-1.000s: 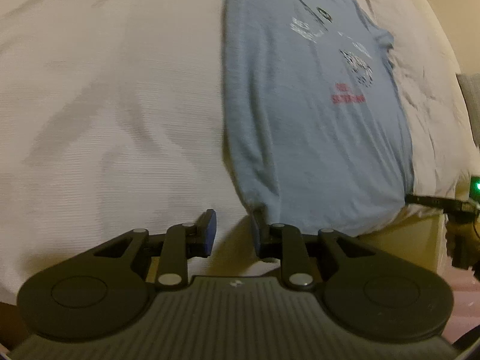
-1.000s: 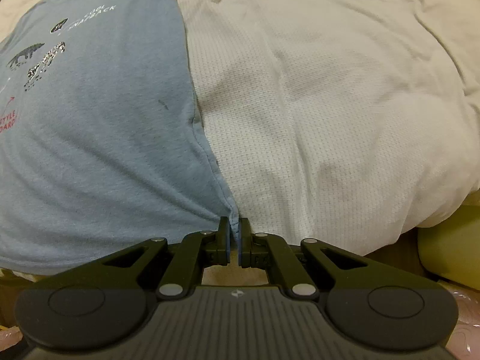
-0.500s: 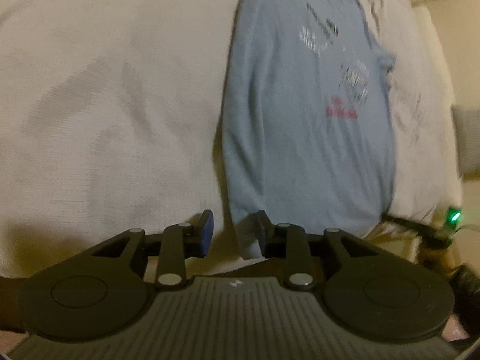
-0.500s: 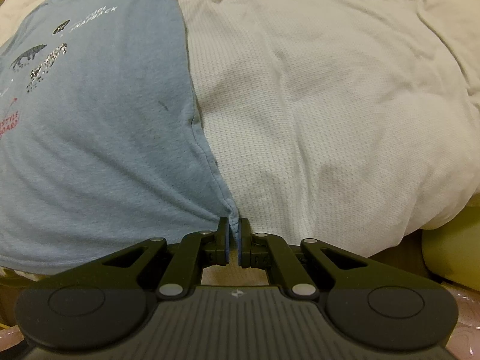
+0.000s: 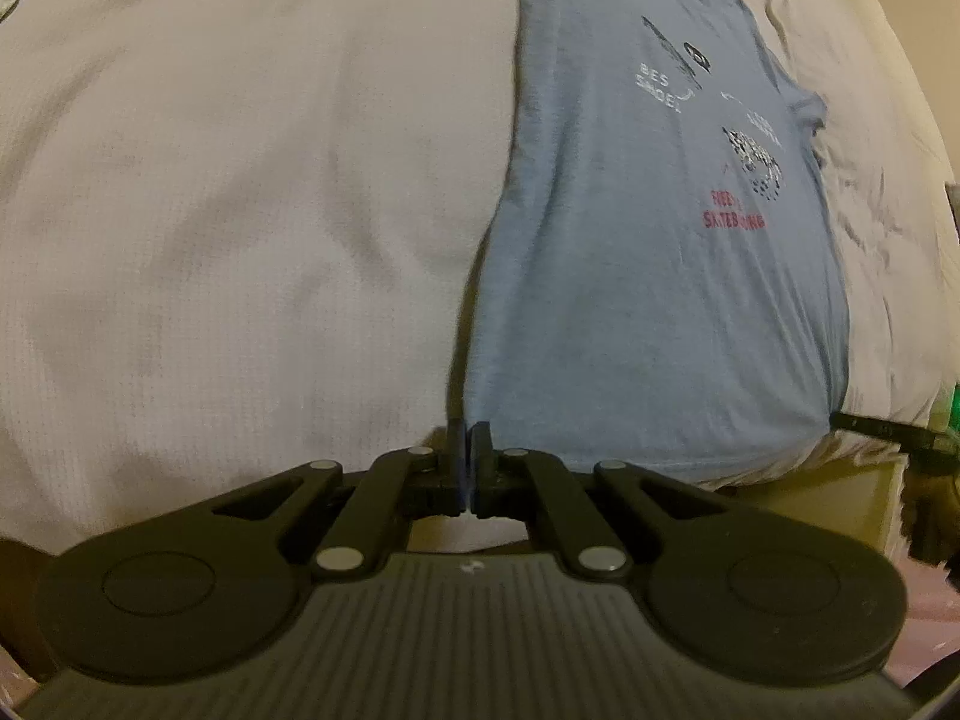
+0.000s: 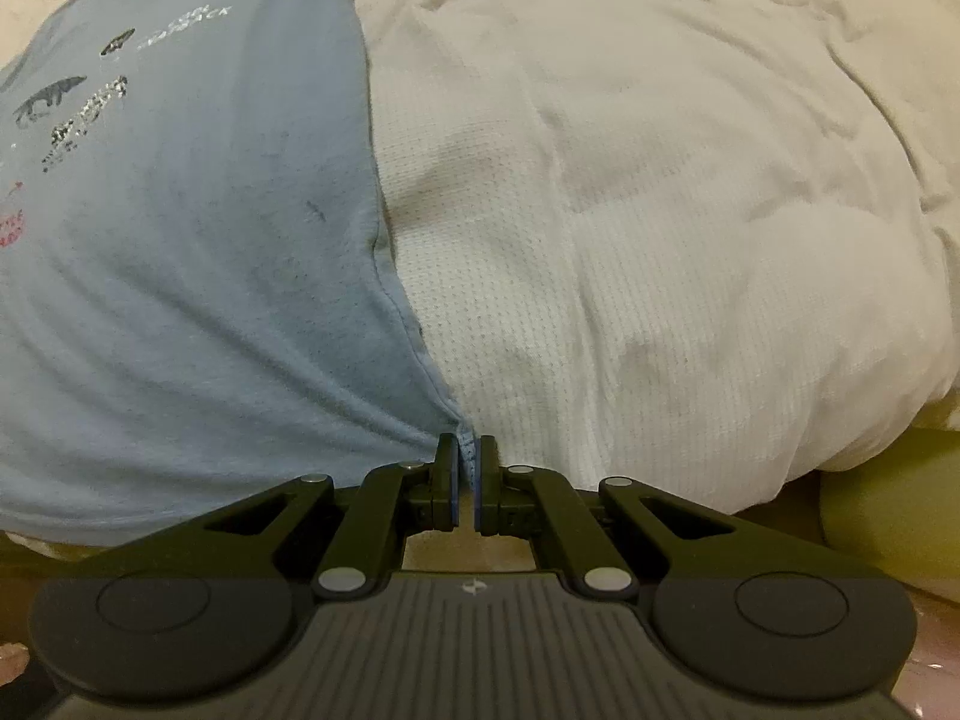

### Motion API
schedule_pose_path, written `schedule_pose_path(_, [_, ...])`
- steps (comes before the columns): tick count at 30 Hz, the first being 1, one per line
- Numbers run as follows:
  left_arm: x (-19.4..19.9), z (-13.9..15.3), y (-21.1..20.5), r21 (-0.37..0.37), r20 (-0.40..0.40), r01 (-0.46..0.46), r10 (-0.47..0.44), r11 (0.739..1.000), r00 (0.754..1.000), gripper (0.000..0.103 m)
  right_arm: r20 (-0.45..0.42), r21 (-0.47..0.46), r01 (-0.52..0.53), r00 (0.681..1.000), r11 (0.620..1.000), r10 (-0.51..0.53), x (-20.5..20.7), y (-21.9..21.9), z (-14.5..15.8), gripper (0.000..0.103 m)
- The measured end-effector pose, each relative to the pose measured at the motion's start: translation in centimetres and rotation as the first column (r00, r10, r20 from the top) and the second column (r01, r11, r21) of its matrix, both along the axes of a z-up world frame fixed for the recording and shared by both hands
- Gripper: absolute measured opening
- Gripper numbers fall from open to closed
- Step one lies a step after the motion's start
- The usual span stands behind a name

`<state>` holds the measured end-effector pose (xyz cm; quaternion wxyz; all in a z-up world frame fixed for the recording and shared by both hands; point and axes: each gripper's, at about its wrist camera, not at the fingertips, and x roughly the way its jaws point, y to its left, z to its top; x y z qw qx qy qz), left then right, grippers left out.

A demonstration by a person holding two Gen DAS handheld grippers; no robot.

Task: Fold clothes
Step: 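Hold the hem with both grippers and pull it taut away from the collar, then open both grippers and release the hem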

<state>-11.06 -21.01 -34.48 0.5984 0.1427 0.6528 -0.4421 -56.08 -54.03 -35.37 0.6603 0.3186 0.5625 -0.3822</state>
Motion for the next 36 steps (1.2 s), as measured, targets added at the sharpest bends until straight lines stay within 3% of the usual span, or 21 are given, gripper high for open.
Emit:
schedule_pose_path(4, [-0.6,-0.2,-0.1,0.011,0.002,0.040,-0.040,0.999,0.999,0.000,-0.011,-0.030,-0.007,1.000,1.000,0.007,-0.1,0.2,0.9,0.000])
schedule_pose_path(15, [-0.5,-0.3,-0.1,0.051,0.038,0.080,-0.082,0.995,0.996,0.000,-0.010,0.027,0.004,1.000,1.000,-0.004,0.3,-0.8,-0.2,0.000])
schedule_pose_path(17, [-0.5,0.0,0.0,0.054,0.049,0.083,-0.086,0.995,0.995,0.000,-0.019,0.019,0.034,0.999,0.999,-0.034,-0.1,-0.8,0.3,0.012])
schedule_pose_path(18, [-0.7,0.3,0.0,0.059,0.061,0.088,-0.091,0.994,0.994,0.000,-0.023,0.015,0.049,0.999,0.999,-0.048,-0.3,-0.7,0.6,0.024])
schedule_pose_path(21, [-0.9,1.2,0.0,0.073,0.093,0.087,-0.094,0.994,0.991,0.000,-0.014,0.002,0.090,0.996,0.996,-0.090,-0.8,-0.5,1.8,0.025])
schedule_pose_path(26, [-1.8,3.1,0.1,0.048,0.122,0.086,-0.092,0.995,0.988,0.000,0.107,-0.015,0.099,0.990,0.995,-0.096,-1.5,1.4,4.8,0.025])
schedule_pose_path(33, [-5.0,4.9,0.5,0.003,0.153,0.122,-0.121,0.993,0.981,0.003,0.163,0.081,-0.024,0.987,0.996,0.011,2.8,5.0,3.1,0.026])
schedule_pose_path(36, [-6.4,6.6,0.6,-0.004,0.202,0.149,-0.145,0.989,0.969,0.015,0.160,0.092,-0.050,0.987,0.994,0.035,3.5,7.5,4.3,0.045])
